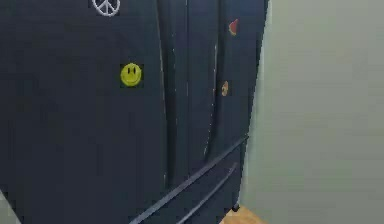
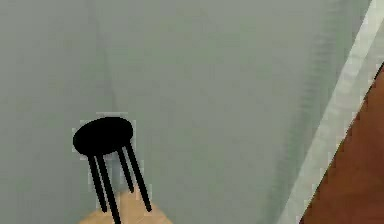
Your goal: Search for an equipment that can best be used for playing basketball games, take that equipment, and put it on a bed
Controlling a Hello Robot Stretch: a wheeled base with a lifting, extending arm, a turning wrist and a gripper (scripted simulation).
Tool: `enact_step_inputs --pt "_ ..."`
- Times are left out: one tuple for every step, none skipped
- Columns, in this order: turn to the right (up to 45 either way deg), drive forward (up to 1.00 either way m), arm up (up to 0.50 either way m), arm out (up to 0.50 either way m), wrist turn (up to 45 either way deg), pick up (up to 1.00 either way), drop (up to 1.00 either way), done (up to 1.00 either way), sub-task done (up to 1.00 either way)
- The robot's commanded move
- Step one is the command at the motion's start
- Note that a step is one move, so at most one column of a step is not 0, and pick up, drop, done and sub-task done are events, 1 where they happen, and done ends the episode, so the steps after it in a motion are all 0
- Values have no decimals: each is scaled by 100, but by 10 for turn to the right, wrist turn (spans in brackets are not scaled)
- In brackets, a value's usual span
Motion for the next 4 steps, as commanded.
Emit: enact_step_inputs --pt "-450 0 0 0 0 0 0 0 0" --pt "-450 0 0 0 0 0 0 0 0" --pt "-300 0 0 0 0 0 0 0 0" --pt "0 100 0 0 0 0 0 0 0"
